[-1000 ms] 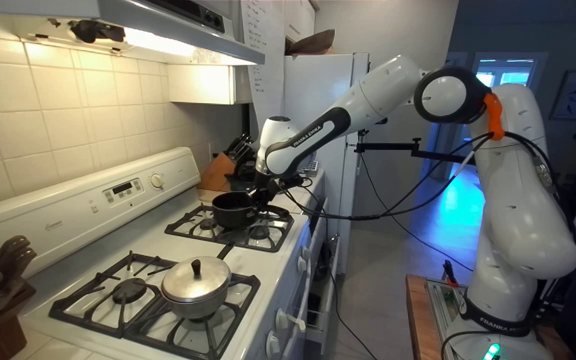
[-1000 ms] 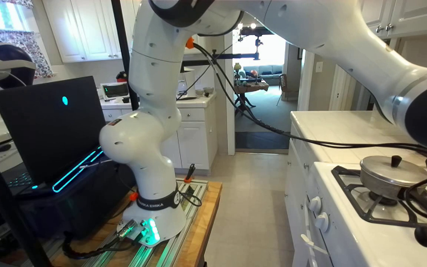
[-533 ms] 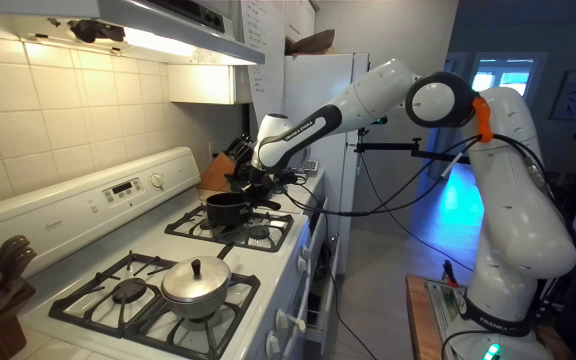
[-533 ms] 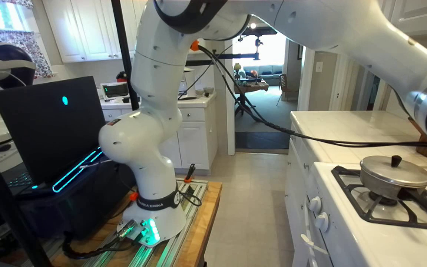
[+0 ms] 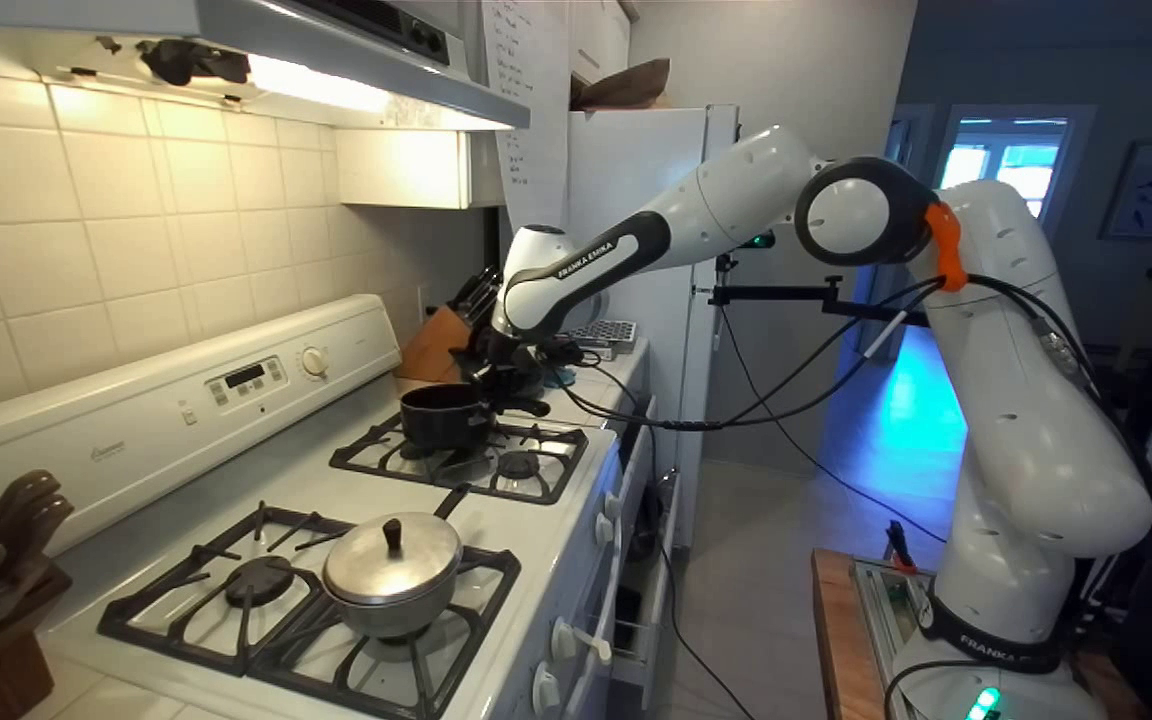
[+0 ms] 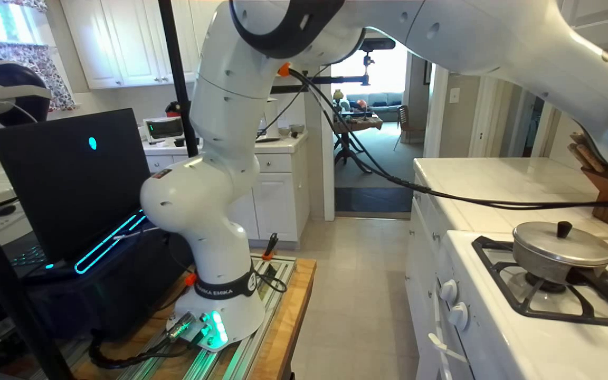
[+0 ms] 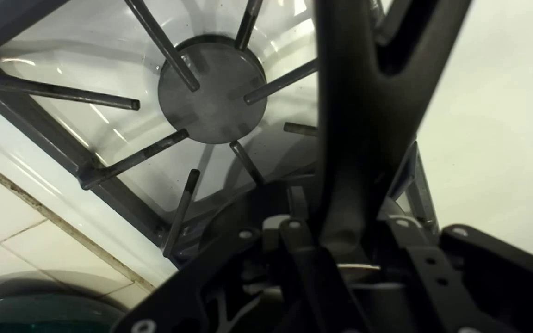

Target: Put the pot on the stove plate in front of it

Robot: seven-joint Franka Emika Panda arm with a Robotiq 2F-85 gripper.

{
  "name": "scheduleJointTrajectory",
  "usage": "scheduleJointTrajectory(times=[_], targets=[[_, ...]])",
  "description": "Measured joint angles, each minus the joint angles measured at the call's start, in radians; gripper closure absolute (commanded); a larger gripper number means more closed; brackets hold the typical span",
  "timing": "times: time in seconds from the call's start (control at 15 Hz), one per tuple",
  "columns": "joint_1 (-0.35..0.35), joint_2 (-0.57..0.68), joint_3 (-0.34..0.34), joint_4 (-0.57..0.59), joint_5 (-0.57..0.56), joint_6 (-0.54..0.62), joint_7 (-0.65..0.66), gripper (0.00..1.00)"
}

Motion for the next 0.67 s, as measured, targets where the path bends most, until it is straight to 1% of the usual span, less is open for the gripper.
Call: scheduleJointTrajectory(times=[0.67], targets=[[0.0, 0.084, 0.0, 0.101, 0.0, -0.01, 0.0, 0.93]])
